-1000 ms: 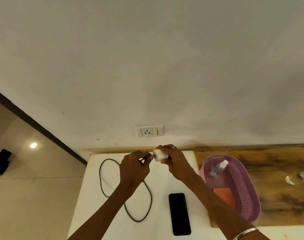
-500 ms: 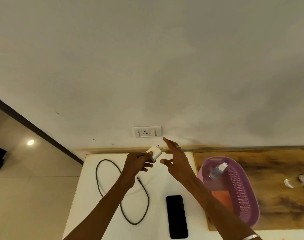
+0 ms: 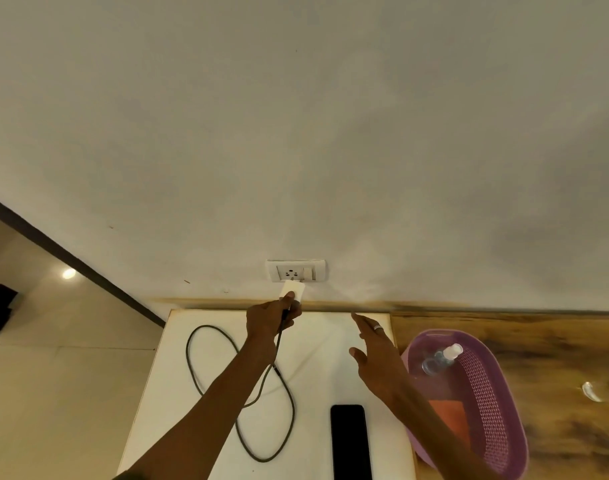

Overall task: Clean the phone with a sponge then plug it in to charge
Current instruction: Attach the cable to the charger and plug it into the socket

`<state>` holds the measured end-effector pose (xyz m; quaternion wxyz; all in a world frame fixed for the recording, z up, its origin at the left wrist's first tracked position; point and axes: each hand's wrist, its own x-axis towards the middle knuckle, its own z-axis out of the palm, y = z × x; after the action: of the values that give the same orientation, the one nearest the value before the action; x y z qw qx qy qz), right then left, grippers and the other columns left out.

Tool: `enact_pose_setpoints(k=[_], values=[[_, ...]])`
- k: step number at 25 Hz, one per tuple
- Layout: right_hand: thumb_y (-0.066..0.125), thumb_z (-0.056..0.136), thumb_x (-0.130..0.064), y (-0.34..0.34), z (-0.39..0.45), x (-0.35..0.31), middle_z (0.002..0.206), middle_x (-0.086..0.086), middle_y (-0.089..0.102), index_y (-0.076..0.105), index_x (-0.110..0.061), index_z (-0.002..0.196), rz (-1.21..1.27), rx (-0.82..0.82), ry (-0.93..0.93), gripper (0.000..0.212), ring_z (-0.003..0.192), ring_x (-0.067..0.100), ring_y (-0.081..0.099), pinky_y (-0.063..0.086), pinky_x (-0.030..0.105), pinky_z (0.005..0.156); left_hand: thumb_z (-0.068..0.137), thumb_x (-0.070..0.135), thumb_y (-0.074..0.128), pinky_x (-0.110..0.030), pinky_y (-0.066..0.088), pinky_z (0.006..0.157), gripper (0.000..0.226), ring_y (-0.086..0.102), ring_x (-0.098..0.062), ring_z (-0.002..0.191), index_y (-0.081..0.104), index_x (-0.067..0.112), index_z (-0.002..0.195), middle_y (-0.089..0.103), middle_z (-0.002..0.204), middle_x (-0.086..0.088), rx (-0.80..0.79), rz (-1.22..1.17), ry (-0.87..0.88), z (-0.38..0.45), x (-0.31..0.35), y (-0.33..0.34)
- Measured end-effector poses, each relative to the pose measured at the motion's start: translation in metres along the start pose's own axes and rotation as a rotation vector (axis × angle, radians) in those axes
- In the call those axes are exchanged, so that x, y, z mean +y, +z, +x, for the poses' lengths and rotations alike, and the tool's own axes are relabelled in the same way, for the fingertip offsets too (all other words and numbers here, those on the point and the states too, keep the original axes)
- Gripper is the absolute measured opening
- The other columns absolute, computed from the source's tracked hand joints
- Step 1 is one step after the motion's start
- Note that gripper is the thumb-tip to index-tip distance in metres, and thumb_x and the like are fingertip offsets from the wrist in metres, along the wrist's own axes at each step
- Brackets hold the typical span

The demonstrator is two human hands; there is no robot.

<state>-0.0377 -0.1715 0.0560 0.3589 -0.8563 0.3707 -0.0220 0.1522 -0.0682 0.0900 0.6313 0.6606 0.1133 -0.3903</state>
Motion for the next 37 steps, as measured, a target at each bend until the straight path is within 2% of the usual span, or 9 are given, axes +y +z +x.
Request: enact_pose_setpoints(k=[3, 8, 13, 19, 22, 26, 29, 33, 37], values=[[0.054, 0.097, -0.018, -0.001, 0.010, 0.001, 0.158, -0.001, 0.027, 0.023, -0.020, 0.153, -0.093, 0.041, -0.019, 0.063, 0.143, 0.016, 0.031, 0.032, 0.027, 0.111, 0.088, 0.014, 0.075, -0.029, 0.056, 0.071, 0.018, 0.072, -0.028, 0.085, 0.072, -0.003, 0.094, 0.074, 0.090, -0.015, 0.047, -0.057, -0.013, 0.010, -0.001, 0.006], [0.048, 0.100, -0.017, -0.006, 0.025, -0.003, 0.160, 0.001, 0.022, 0.020, -0.015, 0.154, -0.139, 0.101, -0.073, 0.061, 0.149, 0.015, 0.015, 0.019, 0.022, 0.115, 0.088, 0.015, 0.075, -0.030, 0.058, 0.075, 0.022, 0.074, -0.028, 0.086, 0.073, -0.006, 0.095, 0.076, 0.092, -0.017, 0.087, -0.058, -0.022, 0.019, -0.007, 0.008], [0.043, 0.102, -0.019, -0.001, 0.034, -0.003, 0.161, 0.002, 0.019, 0.016, -0.013, 0.154, -0.226, 0.076, -0.104, 0.059, 0.150, 0.016, 0.007, 0.018, 0.025, 0.117, 0.088, 0.015, 0.075, -0.029, 0.057, 0.069, 0.018, 0.073, -0.025, 0.074, 0.075, -0.003, 0.089, 0.076, 0.084, -0.014, 0.114, -0.067, -0.033, 0.023, -0.008, 0.012], [0.042, 0.102, -0.021, 0.008, 0.037, -0.004, 0.160, 0.004, 0.021, 0.017, -0.012, 0.154, -0.245, 0.027, -0.120, 0.058, 0.150, 0.017, 0.009, 0.018, 0.025, 0.117, 0.085, 0.009, 0.076, -0.029, 0.057, 0.066, 0.010, 0.073, -0.025, 0.071, 0.074, 0.001, 0.080, 0.076, 0.080, -0.012, 0.166, -0.100, -0.043, 0.025, -0.008, 0.015], [0.043, 0.102, -0.021, 0.010, 0.039, -0.002, 0.160, 0.006, 0.022, 0.019, -0.010, 0.153, -0.249, 0.019, -0.104, 0.058, 0.149, 0.019, 0.014, 0.020, 0.027, 0.117, 0.084, 0.007, 0.077, -0.028, 0.057, 0.065, 0.010, 0.073, -0.024, 0.068, 0.072, -0.001, 0.083, 0.075, 0.080, -0.013, 0.177, -0.161, -0.046, 0.026, -0.008, 0.017], [0.045, 0.101, -0.020, 0.014, 0.031, 0.007, 0.157, 0.007, 0.027, 0.023, -0.008, 0.151, -0.279, -0.029, -0.086, 0.056, 0.144, 0.022, 0.026, 0.026, 0.030, 0.116, 0.079, 0.006, 0.080, -0.033, 0.061, 0.080, 0.016, 0.074, -0.027, 0.076, 0.072, -0.004, 0.089, 0.076, 0.082, -0.014, 0.204, -0.162, -0.062, 0.028, -0.007, 0.023], [0.043, 0.102, -0.019, 0.019, 0.026, 0.015, 0.158, 0.009, 0.026, 0.022, -0.008, 0.152, -0.274, -0.063, -0.059, 0.055, 0.145, 0.023, 0.025, 0.024, 0.031, 0.117, 0.081, 0.012, 0.080, -0.035, 0.060, 0.084, 0.015, 0.073, -0.028, 0.078, 0.072, 0.000, 0.075, 0.075, 0.074, -0.012, 0.237, -0.123, -0.046, 0.030, -0.007, 0.026], [0.044, 0.101, -0.019, 0.021, 0.022, 0.018, 0.154, 0.009, 0.033, 0.026, -0.006, 0.150, -0.264, -0.054, -0.069, 0.053, 0.142, 0.023, 0.030, 0.025, 0.030, 0.116, 0.083, 0.011, 0.077, -0.034, 0.061, 0.080, 0.017, 0.072, -0.024, 0.065, 0.071, 0.001, 0.070, 0.074, 0.070, -0.011, 0.274, -0.111, -0.032, 0.035, -0.007, 0.029], [0.046, 0.100, -0.018, 0.023, 0.020, 0.021, 0.150, 0.009, 0.038, 0.030, -0.006, 0.148, -0.259, -0.039, -0.087, 0.052, 0.137, 0.023, 0.036, 0.028, 0.029, 0.113, 0.087, 0.010, 0.072, -0.029, 0.060, 0.066, 0.018, 0.070, -0.014, 0.048, 0.066, -0.001, 0.074, 0.073, 0.076, -0.013, 0.324, -0.132, -0.039, 0.041, -0.008, 0.036]])
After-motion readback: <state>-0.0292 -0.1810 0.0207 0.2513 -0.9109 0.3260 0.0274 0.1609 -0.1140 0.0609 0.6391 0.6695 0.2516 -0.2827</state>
